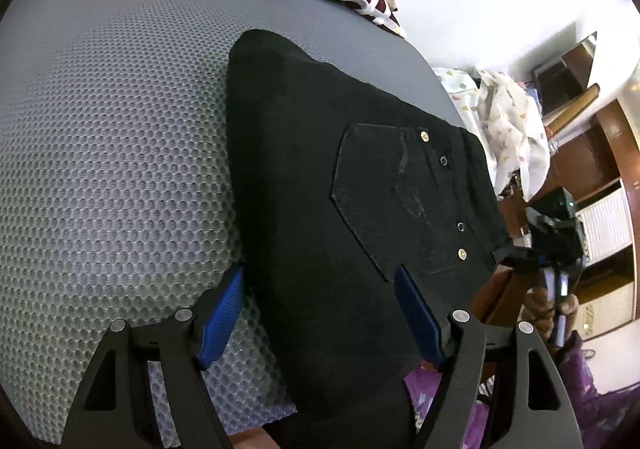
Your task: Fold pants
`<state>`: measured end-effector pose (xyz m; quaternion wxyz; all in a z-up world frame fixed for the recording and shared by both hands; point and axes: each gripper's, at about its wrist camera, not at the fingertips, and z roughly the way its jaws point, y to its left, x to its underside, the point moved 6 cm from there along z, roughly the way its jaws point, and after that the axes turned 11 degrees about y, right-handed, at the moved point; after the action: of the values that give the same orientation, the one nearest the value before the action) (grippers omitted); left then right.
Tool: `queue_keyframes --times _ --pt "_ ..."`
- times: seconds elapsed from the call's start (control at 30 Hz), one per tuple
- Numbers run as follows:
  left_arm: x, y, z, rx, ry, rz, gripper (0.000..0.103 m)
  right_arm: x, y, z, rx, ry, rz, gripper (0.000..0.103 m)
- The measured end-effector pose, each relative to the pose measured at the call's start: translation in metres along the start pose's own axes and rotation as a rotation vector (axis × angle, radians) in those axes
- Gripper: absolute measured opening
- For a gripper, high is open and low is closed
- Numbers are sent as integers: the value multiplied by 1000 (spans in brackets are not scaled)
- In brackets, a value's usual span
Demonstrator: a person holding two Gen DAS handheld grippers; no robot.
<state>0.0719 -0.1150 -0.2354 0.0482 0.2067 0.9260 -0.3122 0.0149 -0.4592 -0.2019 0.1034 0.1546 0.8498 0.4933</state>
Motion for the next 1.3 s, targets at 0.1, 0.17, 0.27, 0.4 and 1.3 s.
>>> queue_keyframes --times 0.1,0.17,0.27,0.4,1.3 --pt "-2 1 -1 12 2 -9 75 -6 5 21 10 33 -24 82" --pt "-4 2 0 22 5 -11 75 -9 6 32 25 59 -40 82" --pt "-11 0 2 45 14 1 75 -11 16 47 57 93 -98 86" --pt "-19 -2 4 70 24 8 78 -3 31 61 32 149 -153 86" --pt "-19 -30 27 -303 0 230 78 -7 28 66 123 186 -229 81"
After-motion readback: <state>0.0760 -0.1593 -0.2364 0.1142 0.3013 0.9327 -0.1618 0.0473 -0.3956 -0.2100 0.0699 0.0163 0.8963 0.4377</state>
